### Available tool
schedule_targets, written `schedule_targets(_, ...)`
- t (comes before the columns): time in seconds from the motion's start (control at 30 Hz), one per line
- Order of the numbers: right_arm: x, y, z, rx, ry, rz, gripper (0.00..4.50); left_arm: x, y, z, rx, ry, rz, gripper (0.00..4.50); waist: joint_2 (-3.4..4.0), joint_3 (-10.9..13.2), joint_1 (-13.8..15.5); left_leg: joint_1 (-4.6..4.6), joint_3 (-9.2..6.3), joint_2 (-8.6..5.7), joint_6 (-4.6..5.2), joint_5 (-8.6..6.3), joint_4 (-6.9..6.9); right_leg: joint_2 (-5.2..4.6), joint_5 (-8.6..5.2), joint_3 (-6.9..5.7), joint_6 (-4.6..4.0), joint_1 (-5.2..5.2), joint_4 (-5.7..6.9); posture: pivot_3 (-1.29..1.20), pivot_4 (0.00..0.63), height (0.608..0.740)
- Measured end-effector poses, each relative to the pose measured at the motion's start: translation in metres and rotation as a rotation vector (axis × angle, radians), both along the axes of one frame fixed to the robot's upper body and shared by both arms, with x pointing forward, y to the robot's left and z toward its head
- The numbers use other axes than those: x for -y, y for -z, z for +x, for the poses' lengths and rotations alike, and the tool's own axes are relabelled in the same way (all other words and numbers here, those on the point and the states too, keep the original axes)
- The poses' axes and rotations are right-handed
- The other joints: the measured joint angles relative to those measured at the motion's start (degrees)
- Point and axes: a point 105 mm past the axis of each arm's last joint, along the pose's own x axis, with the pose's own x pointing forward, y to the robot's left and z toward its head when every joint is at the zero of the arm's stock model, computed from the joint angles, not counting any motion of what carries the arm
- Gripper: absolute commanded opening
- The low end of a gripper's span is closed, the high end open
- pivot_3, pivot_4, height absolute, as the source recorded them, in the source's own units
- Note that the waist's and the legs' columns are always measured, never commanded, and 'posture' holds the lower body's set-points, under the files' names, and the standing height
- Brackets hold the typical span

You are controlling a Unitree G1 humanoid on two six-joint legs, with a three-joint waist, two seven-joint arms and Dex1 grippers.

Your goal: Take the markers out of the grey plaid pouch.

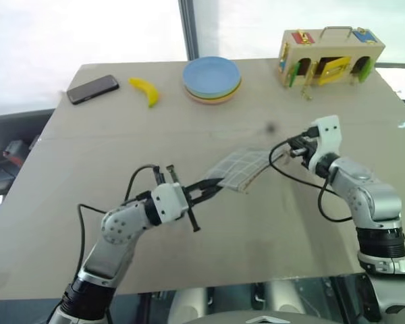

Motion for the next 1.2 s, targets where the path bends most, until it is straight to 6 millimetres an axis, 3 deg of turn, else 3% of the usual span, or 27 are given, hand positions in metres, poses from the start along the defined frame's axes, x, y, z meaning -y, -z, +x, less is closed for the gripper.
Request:
schedule_targets(0.07,0.003,-0.012,-0.013,0.025,-0.05,-0.044,1.46,0.005,-0.011,0.001,-0.05,0.027,-0.096,0.0,-0.02,0.0,0.24,0.02,-0.02,0.0,0.0,0.0,0.0,0.02,0.0,0.01,0.01,0.01,0.0,0.0,0.15,0.74)
schedule_targets(0.23,0.011,-0.042,-0.048,0.055,-0.132,-0.087,1.46,0.016,-0.031,0.015,-0.131,0.143,-0.26,0.0,-0.08,0.0,1.0,0.04,-0.08,-0.07,0.0,0.0,0.04,0.09,-0.01,0.02,0.01,0.03,0.03,0.0,0.15,0.74)
schedule_targets(0.27,0.015,-0.049,-0.055,0.06,-0.14,-0.094,0.84,0.016,-0.031,0.02,-0.151,0.154,-0.282,0.0,-0.11,0.02,1.04,0.04,-0.1,-0.08,0.0,0.0,0.06,0.1,-0.01,0.02,0.01,0.04,0.03,0.0,0.15,0.74)
schedule_targets(0.33,0.028,-0.068,-0.071,0.079,-0.134,-0.137,0.06,0.015,-0.025,0.031,-0.194,0.16,-0.309,0.0,-0.15,0.04,1.07,0.04,-0.09,-0.11,0.01,0.0,0.07,0.1,-0.01,0.06,0.01,0.04,0.01,0.0,0.15,0.74)
schedule_targets(0.43,0.036,-0.083,-0.084,0.095,-0.122,-0.184,0.06,0.016,-0.008,0.042,-0.253,0.148,-0.314,0.0,-0.31,0.07,1.02,0.05,-0.12,-0.13,0.01,0.0,0.06,0.1,-0.02,0.07,0.01,0.06,0.0,0.0,0.15,0.74)
schedule_targets(0.63,0.008,-0.074,-0.1,0.067,-0.223,-0.176,0.06,0.014,0.01,0.041,-0.303,0.157,-0.323,0.0,-0.47,0.13,1.02,0.03,-0.16,-0.11,0.01,0.0,0.06,0.12,-0.01,0.08,0.0,0.04,0.0,0.0,0.15,0.74)
schedule_targets(0.8,-0.016,-0.053,-0.1,0.005,-0.295,-0.178,0.06,-0.021,0.016,0.045,-0.294,0.121,-0.302,0.0,-0.47,0.12,0.98,0.02,-0.18,-0.09,0.01,0.0,0.08,0.11,-0.02,0.07,-0.01,0.03,0.02,0.0,0.15,0.74)
schedule_targets(1.0,-0.036,-0.035,-0.082,-0.022,-0.332,-0.192,0.06,-0.026,0.033,0.035,-0.33,0.145,-0.309,0.0,-0.5,0.12,1.0,-0.03,-0.15,-0.23,0.02,0.0,0.11,0.07,-0.02,0.21,0.0,0.04,-0.03,0.0,0.15,0.74)
schedule_targets(1.2,-0.047,-0.038,-0.073,0.007,-0.385,-0.205,0.06,-0.029,0.038,0.03,-0.326,0.143,-0.326,0.0,-0.5,0.13,1.0,-0.03,-0.23,-0.2,0.01,0.0,0.1,0.1,-0.02,0.15,-0.01,0.04,-0.02,0.0,0.15,0.74)
